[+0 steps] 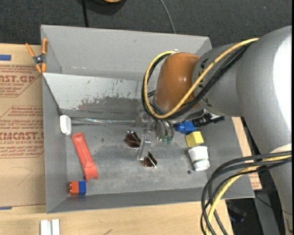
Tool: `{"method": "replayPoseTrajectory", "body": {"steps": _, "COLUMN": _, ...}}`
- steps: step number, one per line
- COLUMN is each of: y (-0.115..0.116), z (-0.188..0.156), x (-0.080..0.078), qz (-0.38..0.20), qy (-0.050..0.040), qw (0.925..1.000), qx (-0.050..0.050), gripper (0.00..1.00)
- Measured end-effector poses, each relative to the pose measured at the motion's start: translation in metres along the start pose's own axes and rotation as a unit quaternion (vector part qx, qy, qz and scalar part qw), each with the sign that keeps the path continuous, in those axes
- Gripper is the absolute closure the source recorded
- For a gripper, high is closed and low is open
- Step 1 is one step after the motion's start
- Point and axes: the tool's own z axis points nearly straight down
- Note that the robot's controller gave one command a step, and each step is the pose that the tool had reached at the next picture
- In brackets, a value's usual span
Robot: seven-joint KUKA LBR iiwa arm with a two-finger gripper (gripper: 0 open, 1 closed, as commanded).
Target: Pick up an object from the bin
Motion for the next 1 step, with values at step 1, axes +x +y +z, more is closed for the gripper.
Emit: {"method": "replayPoseTrajectory", "body": {"steps": 1, "y": -0.0011, "z": 0.0251, "x": 0.0059, "qz": 0.022, "qy": -0.0002, "qw": 0.9998, "qx": 0.000, "gripper": 1.00}}
